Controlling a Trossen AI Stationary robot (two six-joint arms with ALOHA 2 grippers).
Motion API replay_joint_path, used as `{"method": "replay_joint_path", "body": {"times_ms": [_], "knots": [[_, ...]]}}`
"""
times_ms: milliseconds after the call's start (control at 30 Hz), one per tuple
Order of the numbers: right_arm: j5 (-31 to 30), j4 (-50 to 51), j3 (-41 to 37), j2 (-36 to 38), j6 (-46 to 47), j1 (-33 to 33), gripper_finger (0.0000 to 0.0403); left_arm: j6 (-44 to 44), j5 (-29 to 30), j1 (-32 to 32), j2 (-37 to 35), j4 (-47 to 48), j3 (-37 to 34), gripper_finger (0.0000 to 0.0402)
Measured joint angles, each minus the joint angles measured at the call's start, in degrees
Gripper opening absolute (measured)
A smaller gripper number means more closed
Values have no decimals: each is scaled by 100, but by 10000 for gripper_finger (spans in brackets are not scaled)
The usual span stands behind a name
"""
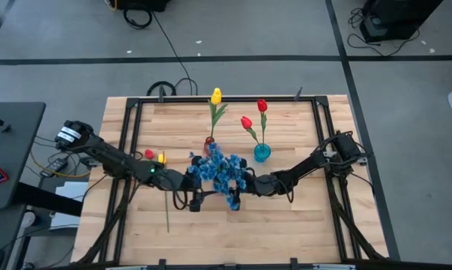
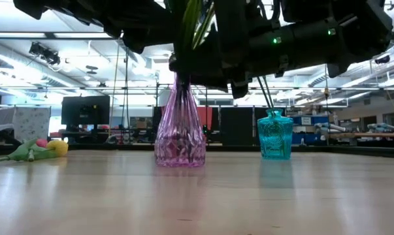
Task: Sort flowers into vase by color
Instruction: Put the blue flowers into the pink transparent vase, then put the red tulip into the blue transparent vase
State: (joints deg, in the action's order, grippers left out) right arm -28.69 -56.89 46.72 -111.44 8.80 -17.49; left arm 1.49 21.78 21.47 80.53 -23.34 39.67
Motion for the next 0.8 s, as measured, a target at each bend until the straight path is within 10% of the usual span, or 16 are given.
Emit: {"method": "replay_joint_path", "body": {"times_ms": [800], "knots": [[-148, 317, 0, 0, -42, 22, 178, 936, -13, 320, -599, 1492, -12, 222]]}}
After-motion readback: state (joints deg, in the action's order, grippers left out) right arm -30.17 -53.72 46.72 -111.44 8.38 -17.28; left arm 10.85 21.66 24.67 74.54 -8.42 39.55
